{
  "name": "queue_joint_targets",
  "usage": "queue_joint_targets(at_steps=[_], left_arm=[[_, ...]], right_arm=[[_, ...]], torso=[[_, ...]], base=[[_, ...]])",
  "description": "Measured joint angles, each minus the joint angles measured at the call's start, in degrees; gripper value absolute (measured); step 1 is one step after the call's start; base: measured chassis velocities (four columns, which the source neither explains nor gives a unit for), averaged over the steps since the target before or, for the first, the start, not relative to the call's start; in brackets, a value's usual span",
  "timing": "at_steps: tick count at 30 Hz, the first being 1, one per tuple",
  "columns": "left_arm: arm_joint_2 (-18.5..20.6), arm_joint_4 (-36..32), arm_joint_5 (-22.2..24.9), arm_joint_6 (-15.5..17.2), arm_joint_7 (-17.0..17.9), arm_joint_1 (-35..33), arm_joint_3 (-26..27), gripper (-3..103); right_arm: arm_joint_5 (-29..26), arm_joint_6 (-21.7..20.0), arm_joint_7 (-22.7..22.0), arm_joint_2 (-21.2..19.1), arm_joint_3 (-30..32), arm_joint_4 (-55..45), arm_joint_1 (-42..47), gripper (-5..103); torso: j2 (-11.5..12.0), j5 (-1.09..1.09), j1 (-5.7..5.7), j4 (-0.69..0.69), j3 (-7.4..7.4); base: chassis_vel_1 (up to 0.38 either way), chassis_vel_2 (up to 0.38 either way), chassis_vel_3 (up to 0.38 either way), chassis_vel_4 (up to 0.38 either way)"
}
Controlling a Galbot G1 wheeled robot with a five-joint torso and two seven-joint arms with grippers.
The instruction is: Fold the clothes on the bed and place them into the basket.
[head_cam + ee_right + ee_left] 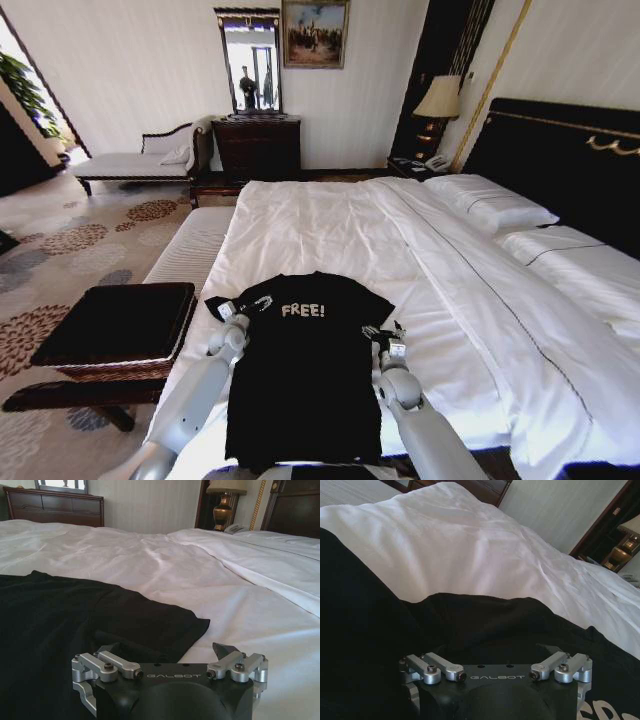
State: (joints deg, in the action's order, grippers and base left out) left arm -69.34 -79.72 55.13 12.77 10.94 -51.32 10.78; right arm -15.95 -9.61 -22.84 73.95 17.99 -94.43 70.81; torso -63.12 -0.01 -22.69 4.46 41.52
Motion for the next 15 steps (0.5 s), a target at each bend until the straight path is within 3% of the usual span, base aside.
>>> queue_joint_targets(at_steps=[10, 15], left_arm=[[1.0, -5.2, 0.1, -0.5, 1.2, -0.7, 1.8, 100], [2.8, -6.8, 5.1, 0.2, 2.5, 2.0, 6.2, 100]], right_arm=[[0.3, 0.0, 0.0, 0.6, -0.2, 0.1, 0.0, 100], [0.8, 0.1, 0.0, 0.8, -0.3, 0.3, 0.5, 100]], torso=[[0.0, 0.01, 0.00, 0.00, 0.00], [0.0, 0.01, 0.00, 0.00, 0.00]], base=[[0.000, 0.000, 0.000, 0.000], [0.000, 0.000, 0.000, 0.000]])
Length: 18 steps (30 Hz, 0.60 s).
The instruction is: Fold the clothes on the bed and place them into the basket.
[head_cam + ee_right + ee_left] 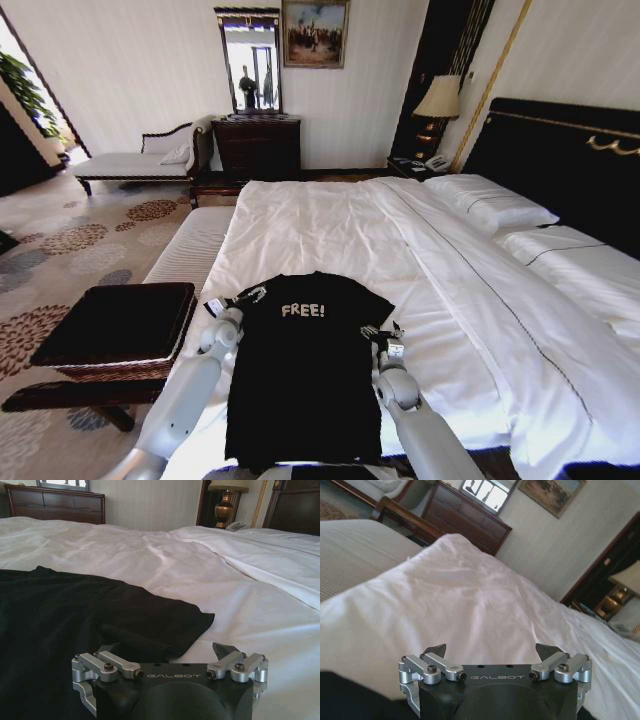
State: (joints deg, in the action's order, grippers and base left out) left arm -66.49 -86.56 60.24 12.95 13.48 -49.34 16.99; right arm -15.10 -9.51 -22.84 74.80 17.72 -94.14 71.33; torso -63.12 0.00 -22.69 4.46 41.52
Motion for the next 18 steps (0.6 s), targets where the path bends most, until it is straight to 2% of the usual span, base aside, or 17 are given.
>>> queue_joint_targets(at_steps=[6, 10, 12, 14, 18], left_arm=[[0.4, 4.3, 5.1, 2.4, 1.9, 3.4, 2.1, 103], [0.8, 7.1, 7.8, 4.6, 2.7, 4.6, 0.3, 97], [0.6, 8.3, 7.9, 5.3, 2.7, 5.0, -0.6, 96], [-0.1, 10.0, 8.3, 6.3, 3.4, 5.7, -1.3, 86], [-0.3, 11.1, 8.5, 6.9, 3.9, 6.1, -1.8, 83]], right_arm=[[0.1, 0.0, 0.0, -0.1, 0.1, 0.0, 0.2, 100], [0.1, 0.0, 0.0, -0.1, 0.0, 0.0, 0.0, 100], [0.1, 0.0, -0.1, 0.0, 0.0, 0.0, 0.0, 100], [0.1, 0.0, -0.1, 0.2, 0.0, -0.1, -0.1, 100], [0.1, 0.0, -0.2, 0.1, 0.1, -0.1, 0.0, 100]], torso=[[0.0, 0.00, -0.01, 0.00, 0.00], [0.0, 0.01, -0.01, 0.00, 0.00], [0.0, 0.01, -0.01, 0.01, 0.00], [0.0, 0.01, 0.00, 0.00, 0.01], [0.0, 0.00, -0.01, 0.01, 0.01]], base=[[0.000, 0.000, 0.000, 0.000], [0.000, 0.000, 0.000, 0.000], [0.000, 0.000, 0.000, 0.000], [0.000, 0.000, 0.000, 0.000], [0.000, 0.000, 0.000, 0.000]])
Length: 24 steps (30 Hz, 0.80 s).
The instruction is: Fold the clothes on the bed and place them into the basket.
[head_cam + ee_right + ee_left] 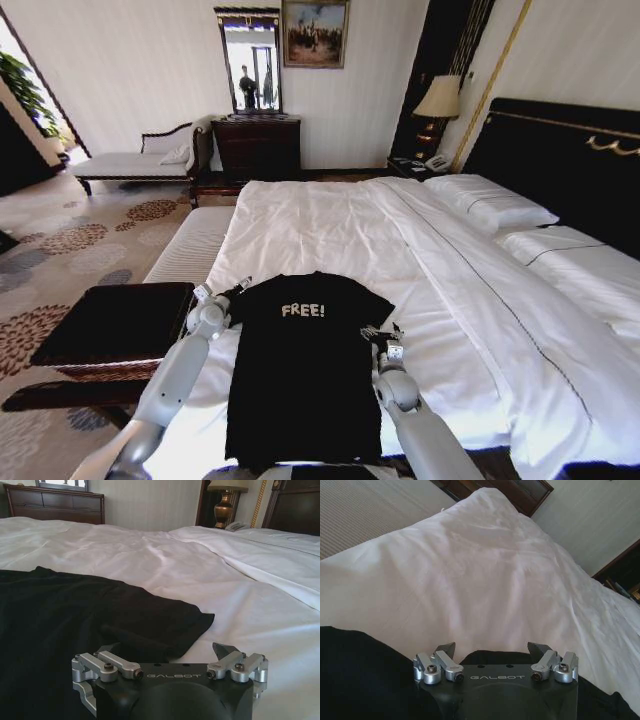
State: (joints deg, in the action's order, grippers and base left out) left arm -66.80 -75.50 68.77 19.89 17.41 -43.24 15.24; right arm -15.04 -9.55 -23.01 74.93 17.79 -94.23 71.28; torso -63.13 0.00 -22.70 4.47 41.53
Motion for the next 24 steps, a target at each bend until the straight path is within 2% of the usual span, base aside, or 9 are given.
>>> queue_joint_targets(at_steps=[5, 8, 10, 12, 13, 17, 19, 22, 24], left_arm=[[0.0, 0.9, -0.1, 0.2, 0.0, 0.2, -0.7, 65], [-0.1, 1.4, -0.2, 0.2, 0.0, 0.5, -1.1, 48], [-0.1, 1.5, -0.3, 0.2, 0.0, 0.7, -1.2, 48], [-0.2, 1.8, -0.3, 0.2, -0.1, 1.0, -1.3, 37], [-0.2, 1.8, -0.3, 0.2, -0.1, 1.0, -1.3, 37], [-0.1, 2.2, 0.0, 0.2, -0.1, 1.2, -1.5, 15], [0.0, 2.2, 0.0, 0.3, -0.1, 1.1, -1.6, 15], [0.0, 2.4, -0.1, 0.5, -0.1, 0.6, -1.8, 2], [0.0, 2.5, -0.1, 0.5, -0.1, 0.5, -1.8, 2]], right_arm=[[-0.1, -0.1, -0.1, 0.0, 0.1, 0.0, -0.1, 100], [-0.2, -0.2, -0.3, 0.1, 0.0, 0.0, -0.4, 100], [-0.2, -0.2, -0.3, 0.2, 0.0, 0.0, -0.4, 100], [-0.2, -0.3, -0.5, 0.3, 0.0, 0.0, -0.5, 100], [-0.2, -0.3, -0.5, 0.3, 0.0, 0.0, -0.5, 100], [-0.5, -0.3, -0.6, 0.2, 0.1, 0.0, -0.6, 100], [-0.6, -0.3, -0.7, 0.2, 0.2, 0.0, -0.7, 100], [-1.0, -0.4, -0.8, 0.1, 0.3, 0.0, -1.0, 100], [-1.0, -0.4, -0.9, 0.1, 0.3, 0.0, -1.0, 100]], torso=[[0.0, 0.00, 0.00, -0.01, 0.00], [0.0, 0.00, 0.00, -0.01, 0.00], [0.0, 0.00, 0.00, -0.01, 0.00], [0.0, 0.00, 0.00, 0.00, 0.00], [0.0, 0.00, 0.00, 0.00, 0.00], [0.0, 0.00, 0.00, -0.01, 0.00], [0.0, 0.00, 0.00, -0.01, 0.00], [0.0, 0.01, 0.00, -0.01, 0.00], [0.0, 0.00, 0.00, -0.01, 0.00]], base=[[0.000, 0.000, 0.000, 0.000], [0.000, 0.000, 0.000, 0.000], [0.000, 0.000, 0.000, 0.000], [0.000, 0.000, 0.000, 0.000], [0.000, 0.000, 0.000, 0.000], [0.000, 0.000, 0.000, 0.000], [0.000, 0.000, 0.000, 0.000], [0.000, 0.000, 0.000, 0.000], [0.000, 0.000, 0.000, 0.000]])
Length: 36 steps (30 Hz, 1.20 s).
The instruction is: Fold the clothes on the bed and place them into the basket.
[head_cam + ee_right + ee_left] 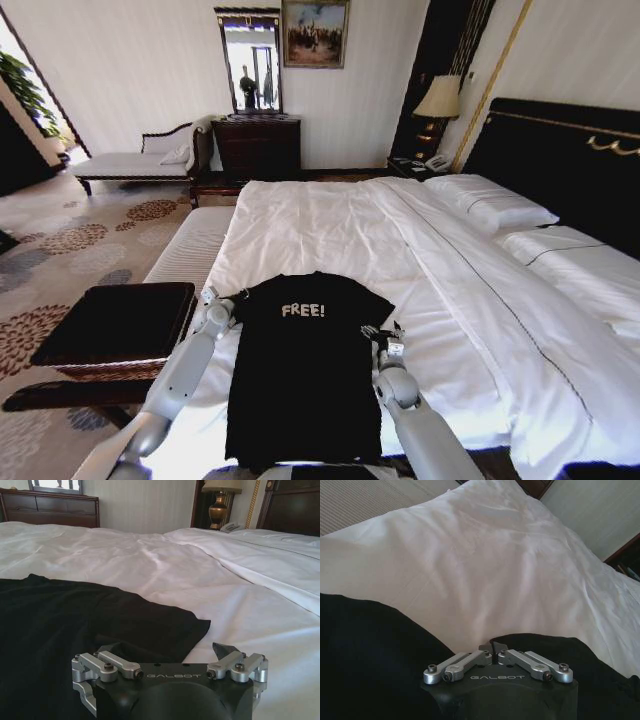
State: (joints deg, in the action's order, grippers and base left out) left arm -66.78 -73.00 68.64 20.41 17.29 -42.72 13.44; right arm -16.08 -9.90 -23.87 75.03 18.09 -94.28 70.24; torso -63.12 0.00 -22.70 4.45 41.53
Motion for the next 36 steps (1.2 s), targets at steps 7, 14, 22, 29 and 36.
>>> queue_joint_targets(at_steps=[7, 14, 22, 29, 36], left_arm=[[-0.1, 0.5, -1.2, -0.5, -0.5, 0.7, 0.0, 0], [0.0, 2.7, -4.1, -2.5, -1.5, 2.3, -1.1, 0], [-0.5, 7.5, -5.7, -4.5, -3.1, 6.0, -2.8, 0], [-1.1, 12.5, -5.9, -4.9, -4.6, 10.4, -4.5, 0], [-1.6, 15.7, -6.5, -5.2, -5.5, 12.2, -4.9, 0]], right_arm=[[0.1, 0.0, -0.1, 0.1, 0.1, 0.0, 0.6, 100], [0.1, 0.0, -0.1, 0.2, 0.1, -0.1, 0.5, 100], [-0.1, 0.1, 0.0, 0.1, 0.2, -0.1, 0.5, 100], [-0.1, 0.2, 0.0, 0.3, 0.4, 0.2, 0.4, 100], [-0.1, 0.3, 0.1, 0.3, 0.6, 0.3, 0.4, 100]], torso=[[0.0, 0.00, 0.00, 0.01, 0.00], [0.0, 0.00, 0.00, 0.01, 0.00], [0.0, 0.00, 0.00, 0.01, 0.00], [0.0, 0.00, 0.00, 0.01, 0.00], [0.0, 0.00, 0.00, 0.01, 0.00]], base=[[0.000, 0.000, 0.000, 0.000], [0.000, 0.000, 0.000, 0.000], [0.000, 0.000, 0.000, 0.000], [0.000, 0.000, 0.000, 0.000], [0.000, 0.000, 0.000, 0.000]])
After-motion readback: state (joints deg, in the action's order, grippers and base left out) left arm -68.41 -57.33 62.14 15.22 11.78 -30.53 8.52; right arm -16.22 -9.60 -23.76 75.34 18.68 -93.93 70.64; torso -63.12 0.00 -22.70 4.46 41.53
